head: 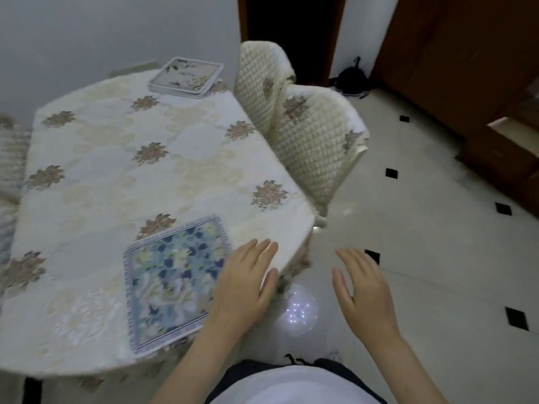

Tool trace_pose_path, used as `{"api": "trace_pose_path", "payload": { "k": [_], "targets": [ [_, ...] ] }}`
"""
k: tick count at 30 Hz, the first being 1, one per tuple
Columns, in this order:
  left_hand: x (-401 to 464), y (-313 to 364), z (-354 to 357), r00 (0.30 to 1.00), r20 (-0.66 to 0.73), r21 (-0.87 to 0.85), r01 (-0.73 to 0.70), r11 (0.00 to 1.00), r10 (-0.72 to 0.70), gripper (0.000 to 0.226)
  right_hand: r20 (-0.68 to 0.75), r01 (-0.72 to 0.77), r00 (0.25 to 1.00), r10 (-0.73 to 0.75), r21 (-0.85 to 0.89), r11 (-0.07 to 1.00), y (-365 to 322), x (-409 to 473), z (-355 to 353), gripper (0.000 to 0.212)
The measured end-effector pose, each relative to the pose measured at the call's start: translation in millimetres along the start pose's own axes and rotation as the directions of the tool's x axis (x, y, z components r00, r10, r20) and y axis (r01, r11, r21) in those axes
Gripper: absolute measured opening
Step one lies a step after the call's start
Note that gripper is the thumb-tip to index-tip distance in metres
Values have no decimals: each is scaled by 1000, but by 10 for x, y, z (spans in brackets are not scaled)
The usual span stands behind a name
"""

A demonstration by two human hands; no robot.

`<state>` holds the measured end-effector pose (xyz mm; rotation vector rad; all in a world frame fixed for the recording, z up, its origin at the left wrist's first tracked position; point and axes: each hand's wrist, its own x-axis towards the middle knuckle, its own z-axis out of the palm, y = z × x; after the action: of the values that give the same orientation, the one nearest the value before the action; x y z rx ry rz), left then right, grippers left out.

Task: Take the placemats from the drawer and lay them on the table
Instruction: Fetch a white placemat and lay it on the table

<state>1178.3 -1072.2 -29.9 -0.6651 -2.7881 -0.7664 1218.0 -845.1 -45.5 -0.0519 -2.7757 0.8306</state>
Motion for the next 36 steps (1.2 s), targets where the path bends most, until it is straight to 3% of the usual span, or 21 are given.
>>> {"api": "trace_pose_path", "payload": {
  "k": [3, 9, 18, 27, 36],
  "targets": [
    [179, 364, 420, 989, 94, 12, -119, 993, 117, 44, -19, -119, 993, 118, -38, 992, 554, -157, -252, 51],
    [693, 1089, 1177, 953, 229, -21, -200, 979, 200, 46, -65, -245, 968, 241, -50, 968, 1489, -165, -875, 51],
    [1794, 1716, 1763, 924, 283, -40, -255, 966, 256, 44, -113, -321, 943, 314, -48, 946, 2397, 323, -1305, 47],
    [3700, 1827, 2542, 914, 279, -62, -289, 955, 295, 45, -128, -311, 946, 298, -96, 946, 3367, 2061, -1461, 46],
    [5829, 1865, 2776, 937, 193, -48, -287, 957, 291, 47, -198, -309, 936, 291, -68, 949, 4060, 3893, -1835, 46]
  ]
}}
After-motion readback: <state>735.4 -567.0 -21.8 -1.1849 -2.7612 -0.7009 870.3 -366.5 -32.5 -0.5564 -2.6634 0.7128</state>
